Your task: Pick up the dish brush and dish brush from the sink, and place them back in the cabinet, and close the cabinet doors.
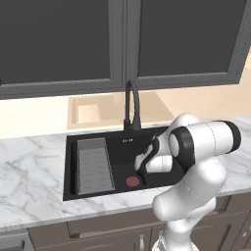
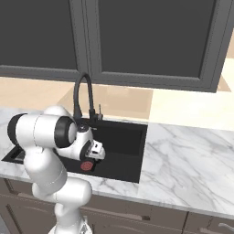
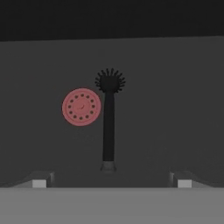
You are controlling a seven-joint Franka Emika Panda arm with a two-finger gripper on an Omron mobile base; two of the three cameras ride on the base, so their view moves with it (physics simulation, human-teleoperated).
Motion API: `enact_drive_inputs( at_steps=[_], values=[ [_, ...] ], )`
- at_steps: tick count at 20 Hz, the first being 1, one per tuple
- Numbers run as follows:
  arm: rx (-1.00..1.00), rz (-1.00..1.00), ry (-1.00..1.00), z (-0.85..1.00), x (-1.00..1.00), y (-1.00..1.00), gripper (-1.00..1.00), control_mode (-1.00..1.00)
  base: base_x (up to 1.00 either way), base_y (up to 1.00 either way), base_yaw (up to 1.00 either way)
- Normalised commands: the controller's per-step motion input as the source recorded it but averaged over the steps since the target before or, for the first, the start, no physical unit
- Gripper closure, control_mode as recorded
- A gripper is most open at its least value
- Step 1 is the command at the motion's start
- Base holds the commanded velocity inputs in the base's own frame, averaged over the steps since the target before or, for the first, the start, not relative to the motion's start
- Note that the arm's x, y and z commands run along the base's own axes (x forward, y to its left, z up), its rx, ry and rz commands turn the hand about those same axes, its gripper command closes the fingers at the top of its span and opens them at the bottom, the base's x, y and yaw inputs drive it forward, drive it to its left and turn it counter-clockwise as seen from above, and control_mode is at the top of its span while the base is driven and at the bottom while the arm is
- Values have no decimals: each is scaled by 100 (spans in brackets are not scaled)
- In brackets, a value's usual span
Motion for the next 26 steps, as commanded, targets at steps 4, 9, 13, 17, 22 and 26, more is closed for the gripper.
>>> enact_drive_inputs(
  at_steps=[4,9,13,17,22,26],
  values=[
    [0,0,0,-18,14,1,-100,-100,0,0,0],
    [0,0,0,-17,12,0,-100,-100,0,0,0],
    [0,0,0,-15,9,0,-100,-100,0,0,0],
    [0,0,0,-13,2,0,-100,-100,0,0,0],
    [0,0,0,-17,0,0,-100,-100,0,0,0],
    [0,0,0,-10,4,0,-100,-100,0,0,0]
  ],
)
